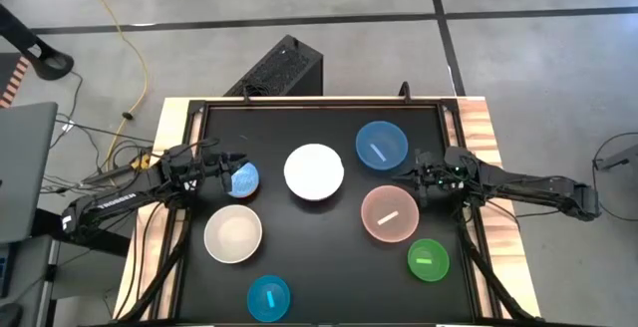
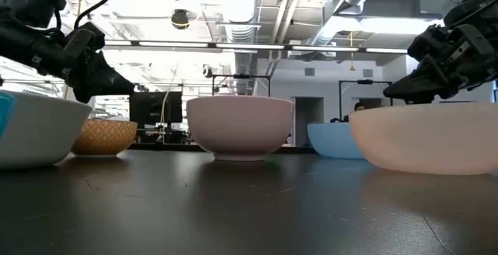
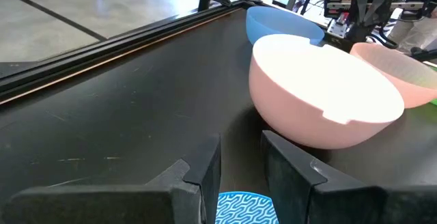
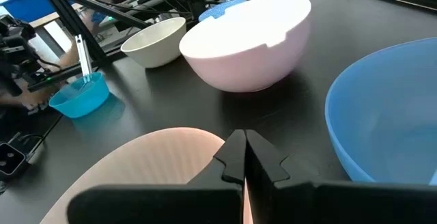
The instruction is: Nest bowls inside each other
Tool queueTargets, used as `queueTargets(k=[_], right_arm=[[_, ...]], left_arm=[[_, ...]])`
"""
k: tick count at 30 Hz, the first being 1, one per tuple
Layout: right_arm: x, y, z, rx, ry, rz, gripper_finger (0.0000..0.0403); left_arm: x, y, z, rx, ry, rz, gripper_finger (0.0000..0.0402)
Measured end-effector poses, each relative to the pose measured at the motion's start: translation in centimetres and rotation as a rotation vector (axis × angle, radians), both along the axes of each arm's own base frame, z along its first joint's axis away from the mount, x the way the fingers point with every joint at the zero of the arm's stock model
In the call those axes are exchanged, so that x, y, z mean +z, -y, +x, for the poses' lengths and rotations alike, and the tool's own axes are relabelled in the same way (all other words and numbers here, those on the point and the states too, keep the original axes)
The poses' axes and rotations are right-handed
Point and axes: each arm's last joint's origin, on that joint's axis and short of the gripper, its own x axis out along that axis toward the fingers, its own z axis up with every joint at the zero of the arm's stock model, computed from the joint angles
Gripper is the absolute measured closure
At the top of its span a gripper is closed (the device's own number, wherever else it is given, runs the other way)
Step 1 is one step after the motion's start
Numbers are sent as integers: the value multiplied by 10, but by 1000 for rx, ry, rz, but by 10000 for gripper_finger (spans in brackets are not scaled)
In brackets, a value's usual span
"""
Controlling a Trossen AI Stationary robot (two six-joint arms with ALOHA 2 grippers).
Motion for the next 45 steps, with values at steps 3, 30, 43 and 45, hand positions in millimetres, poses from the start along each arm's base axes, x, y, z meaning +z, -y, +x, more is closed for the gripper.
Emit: queueTargets(k=[3, 30, 43, 45], right_arm=[[0, 0, 0, 0, 0, 0, 381], [0, 0, 0, 0, 0, 0, 381], [0, 0, 0, 15, -1, -57, 381], [1, 0, 0, 15, 4, -59, 381]], left_arm=[[0, 0, 0, 0, 0, 0, 307], [0, 0, 0, 0, 0, 0, 307], [0, 0, 0, 6, 13, -26, 307], [0, 0, 0, 16, 36, -69, 307]])
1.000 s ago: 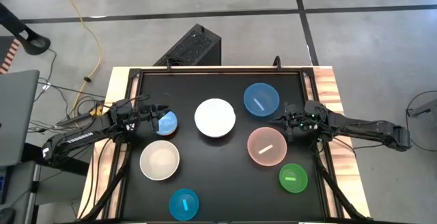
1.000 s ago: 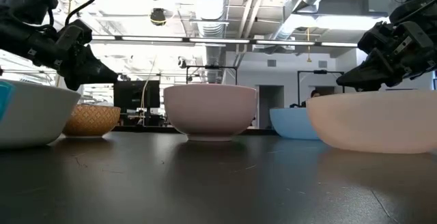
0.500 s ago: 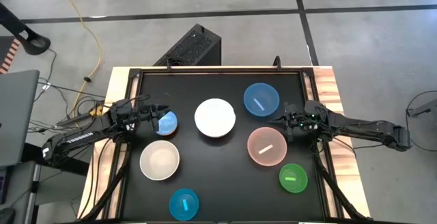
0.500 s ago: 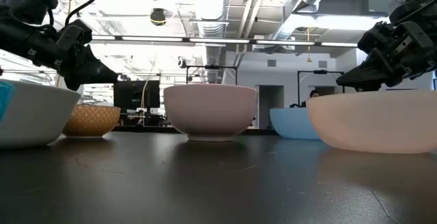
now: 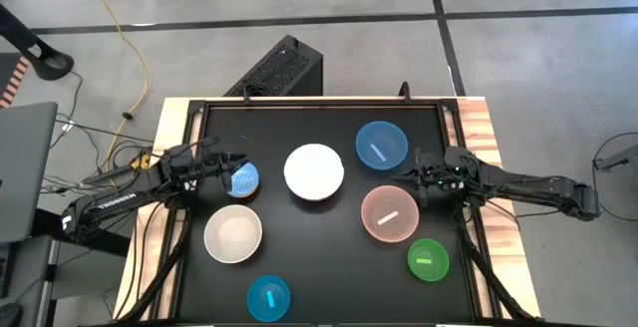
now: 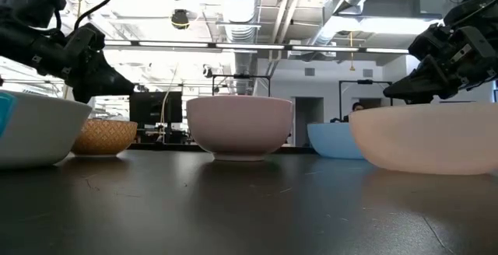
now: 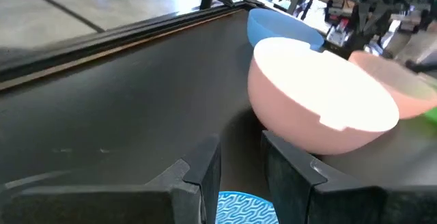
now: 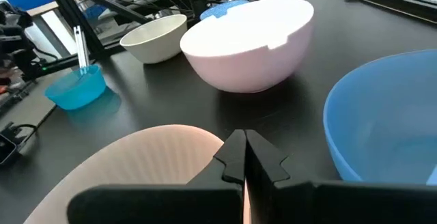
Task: Nest bowls inside each other
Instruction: Stack the light orange transparent bowl on top of the white bowl
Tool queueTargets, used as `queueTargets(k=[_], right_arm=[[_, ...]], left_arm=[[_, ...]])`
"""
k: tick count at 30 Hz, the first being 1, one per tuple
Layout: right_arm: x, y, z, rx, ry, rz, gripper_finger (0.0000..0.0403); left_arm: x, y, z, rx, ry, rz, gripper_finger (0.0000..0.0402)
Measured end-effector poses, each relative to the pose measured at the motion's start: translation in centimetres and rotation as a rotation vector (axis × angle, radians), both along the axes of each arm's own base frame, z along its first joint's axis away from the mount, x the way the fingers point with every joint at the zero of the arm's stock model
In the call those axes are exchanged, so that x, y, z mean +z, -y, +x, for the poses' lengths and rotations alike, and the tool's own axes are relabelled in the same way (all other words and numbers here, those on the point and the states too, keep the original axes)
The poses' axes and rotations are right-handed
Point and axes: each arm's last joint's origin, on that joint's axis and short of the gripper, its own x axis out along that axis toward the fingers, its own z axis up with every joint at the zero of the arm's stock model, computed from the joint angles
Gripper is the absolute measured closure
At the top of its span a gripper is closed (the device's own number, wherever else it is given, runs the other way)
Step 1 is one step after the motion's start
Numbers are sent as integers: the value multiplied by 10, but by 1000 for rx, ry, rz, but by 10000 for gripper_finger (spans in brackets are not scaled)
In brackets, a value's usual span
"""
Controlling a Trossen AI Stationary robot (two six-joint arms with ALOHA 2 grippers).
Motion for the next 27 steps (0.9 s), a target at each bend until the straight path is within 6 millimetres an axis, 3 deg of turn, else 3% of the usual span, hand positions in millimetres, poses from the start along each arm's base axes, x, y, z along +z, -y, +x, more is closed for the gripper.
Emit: queueTargets(k=[3, 11, 17, 21, 27], right_arm=[[7, 1, 2, -8, 76, 11, 381], [38, 2, 3, -38, 375, 82, 381], [64, -5, 8, 55, 410, -20, 379], [85, -12, 18, 92, 305, 36, 371], [111, -19, 28, -125, -187, 241, 360]], left_arm=[[1, 0, 1, 11, 45, -26, 307], [27, -1, 2, 3, 226, 214, 307], [31, -1, 1, 4, 233, 286, 307], [29, -2, 1, 28, 201, 305, 307], [29, -2, 1, 19, 136, 417, 307]])
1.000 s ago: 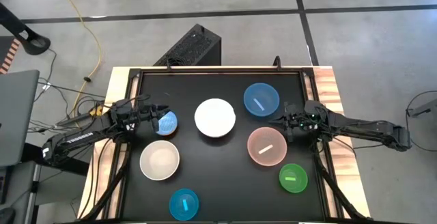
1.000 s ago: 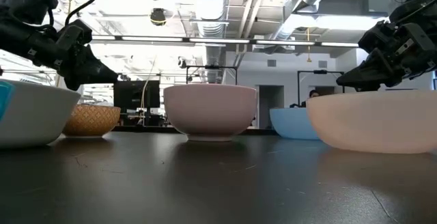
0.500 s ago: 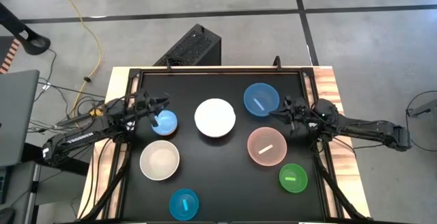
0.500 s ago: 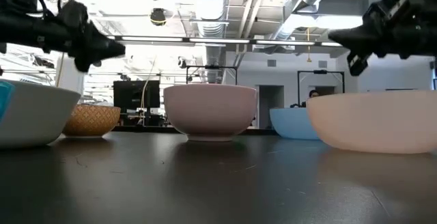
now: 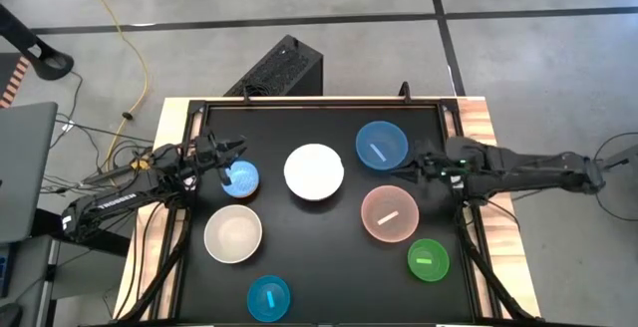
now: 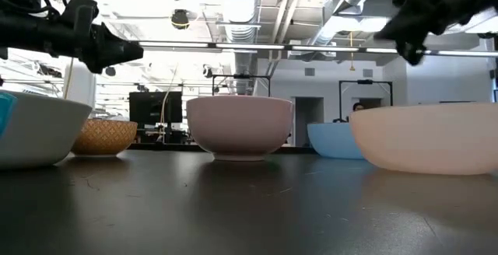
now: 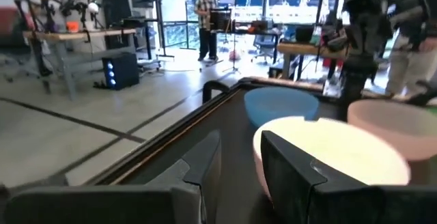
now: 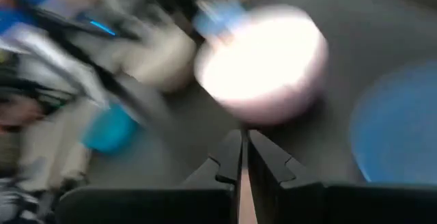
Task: Nest bowls inside each other
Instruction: Stack the light orange transparent bowl on top of the white bowl
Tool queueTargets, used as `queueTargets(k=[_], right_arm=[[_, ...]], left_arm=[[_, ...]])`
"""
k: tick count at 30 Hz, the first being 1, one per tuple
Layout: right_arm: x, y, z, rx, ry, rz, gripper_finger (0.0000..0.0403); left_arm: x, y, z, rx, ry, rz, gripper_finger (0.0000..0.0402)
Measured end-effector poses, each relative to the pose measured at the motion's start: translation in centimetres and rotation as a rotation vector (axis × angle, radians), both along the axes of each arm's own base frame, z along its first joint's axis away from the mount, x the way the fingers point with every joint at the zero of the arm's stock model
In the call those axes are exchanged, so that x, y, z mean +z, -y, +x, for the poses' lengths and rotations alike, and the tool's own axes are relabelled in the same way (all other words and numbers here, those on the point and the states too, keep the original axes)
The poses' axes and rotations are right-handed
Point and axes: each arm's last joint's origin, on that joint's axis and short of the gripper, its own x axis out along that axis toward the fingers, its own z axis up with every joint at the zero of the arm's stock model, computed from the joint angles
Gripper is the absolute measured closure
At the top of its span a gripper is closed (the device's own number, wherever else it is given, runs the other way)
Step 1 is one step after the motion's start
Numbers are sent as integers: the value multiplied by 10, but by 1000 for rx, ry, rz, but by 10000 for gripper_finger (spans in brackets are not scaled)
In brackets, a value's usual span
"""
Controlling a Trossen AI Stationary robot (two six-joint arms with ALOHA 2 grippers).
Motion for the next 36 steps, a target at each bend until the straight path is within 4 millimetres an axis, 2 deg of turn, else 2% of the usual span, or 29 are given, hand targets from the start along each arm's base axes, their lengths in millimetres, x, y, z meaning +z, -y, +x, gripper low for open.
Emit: queueTargets(k=[3, 7, 13, 17, 21, 25, 31, 36], right_arm=[[13, -4, 5, -68, -224, 122, 359], [22, -10, 20, -147, -429, 251, 359], [9, -11, 42, -307, -724, 369, 359], [0, -8, 54, -264, -887, 406, 359], [-9, -8, 60, -221, -956, 380, 350], [-12, -4, 61, -213, -989, 372, 315], [-13, -3, 58, -187, -1024, 347, 229], [-30, -6, 56, -167, -1033, 329, 183]], left_arm=[[0, 0, 0, 22, -35, 71, 307], [3, -1, -1, 58, -42, 133, 307], [3, -1, -1, 63, -51, 160, 307], [6, -1, -1, 83, -52, 217, 307], [7, -2, -2, 116, -45, 209, 307], [7, -2, -2, 121, -40, 207, 307], [7, -2, -2, 120, -39, 204, 307], [7, -2, -2, 120, -36, 199, 307]])
